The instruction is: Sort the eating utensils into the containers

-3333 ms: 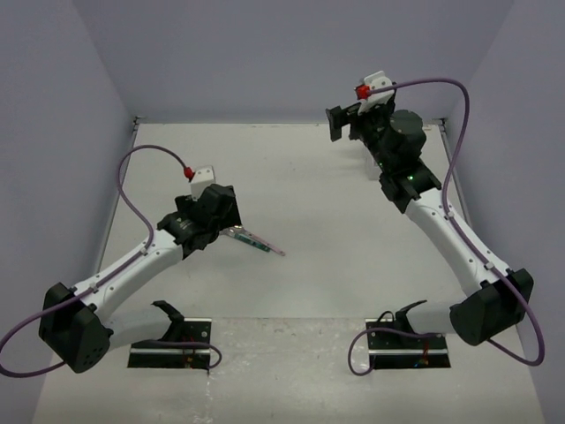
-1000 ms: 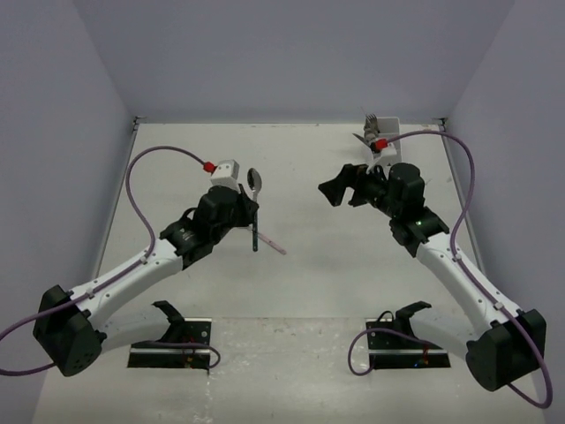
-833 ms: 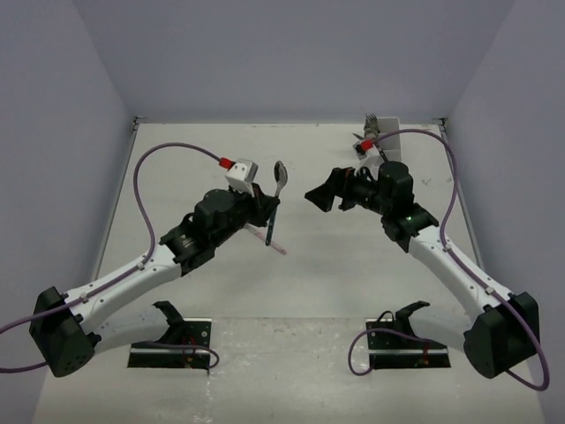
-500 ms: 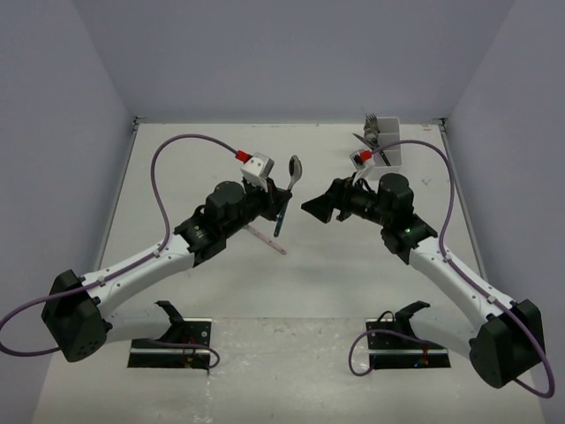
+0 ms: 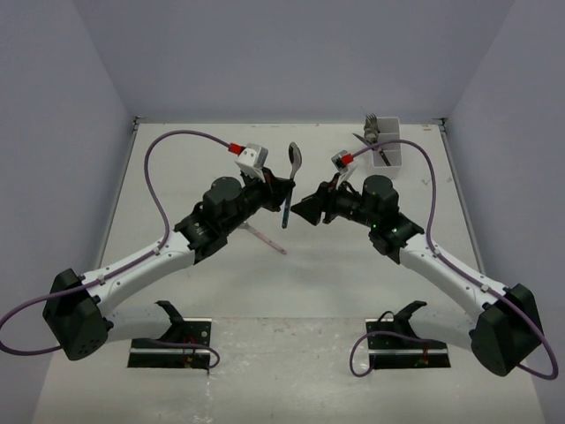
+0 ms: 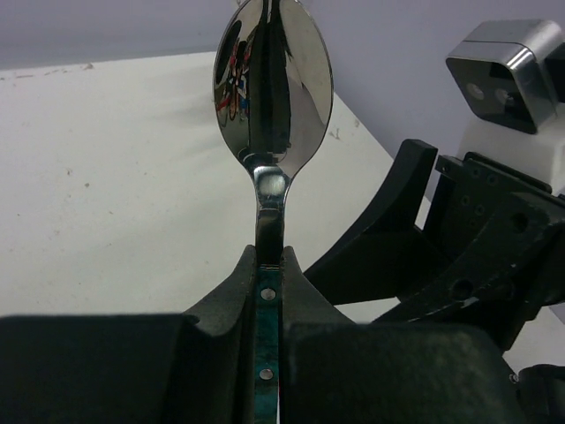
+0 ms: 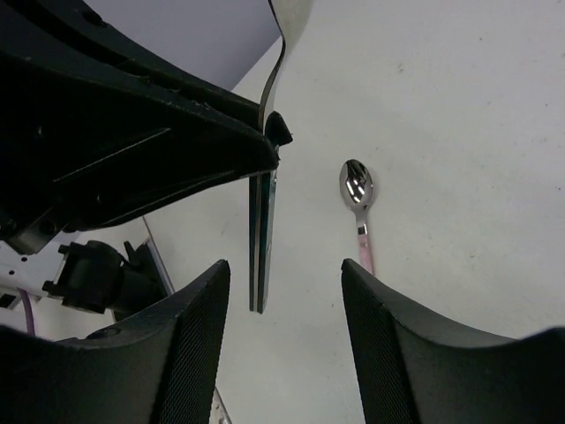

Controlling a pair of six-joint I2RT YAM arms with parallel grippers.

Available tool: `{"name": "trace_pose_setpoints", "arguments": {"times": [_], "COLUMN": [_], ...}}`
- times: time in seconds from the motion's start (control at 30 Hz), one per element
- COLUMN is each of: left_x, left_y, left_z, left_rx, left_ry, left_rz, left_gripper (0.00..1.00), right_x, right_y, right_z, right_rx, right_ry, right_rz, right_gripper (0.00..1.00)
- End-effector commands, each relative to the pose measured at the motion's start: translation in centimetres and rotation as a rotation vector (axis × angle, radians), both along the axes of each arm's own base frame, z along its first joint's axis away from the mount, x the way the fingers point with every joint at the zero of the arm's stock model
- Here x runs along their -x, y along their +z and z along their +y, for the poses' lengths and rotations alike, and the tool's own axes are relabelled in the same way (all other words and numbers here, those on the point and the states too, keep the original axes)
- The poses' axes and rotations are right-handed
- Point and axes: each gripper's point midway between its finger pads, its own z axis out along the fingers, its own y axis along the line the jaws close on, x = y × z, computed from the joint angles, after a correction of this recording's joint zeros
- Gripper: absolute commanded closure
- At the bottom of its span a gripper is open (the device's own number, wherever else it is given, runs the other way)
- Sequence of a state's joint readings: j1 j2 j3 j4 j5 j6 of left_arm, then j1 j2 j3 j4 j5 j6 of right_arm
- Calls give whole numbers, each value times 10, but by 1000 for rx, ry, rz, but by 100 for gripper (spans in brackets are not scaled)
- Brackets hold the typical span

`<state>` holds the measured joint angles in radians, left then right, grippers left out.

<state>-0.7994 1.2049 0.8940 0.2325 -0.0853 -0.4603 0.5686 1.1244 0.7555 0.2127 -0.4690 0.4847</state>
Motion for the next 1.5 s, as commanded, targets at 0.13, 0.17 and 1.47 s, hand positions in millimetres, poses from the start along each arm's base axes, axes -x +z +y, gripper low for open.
{"name": "trace_pose_setpoints", "arguments": {"times": [0.13, 0.17, 1.47], "left_x": [7, 7, 2], "left_y": [38, 38, 22], "left_z": [-12, -12, 54], "left_rx": [115, 116, -118], "left_ry": [-51, -52, 209], "left_rz": [-69, -68, -81], "left_gripper": [100, 100, 0], "right_x": [-31, -34, -194], "right_y": [45, 45, 25], "right_z": [18, 22, -202], "right_rx": [-27, -19, 560], "right_ry": [-38, -35, 87], "right_rz": [-172, -174, -863], "right_gripper": [51, 52, 100]}}
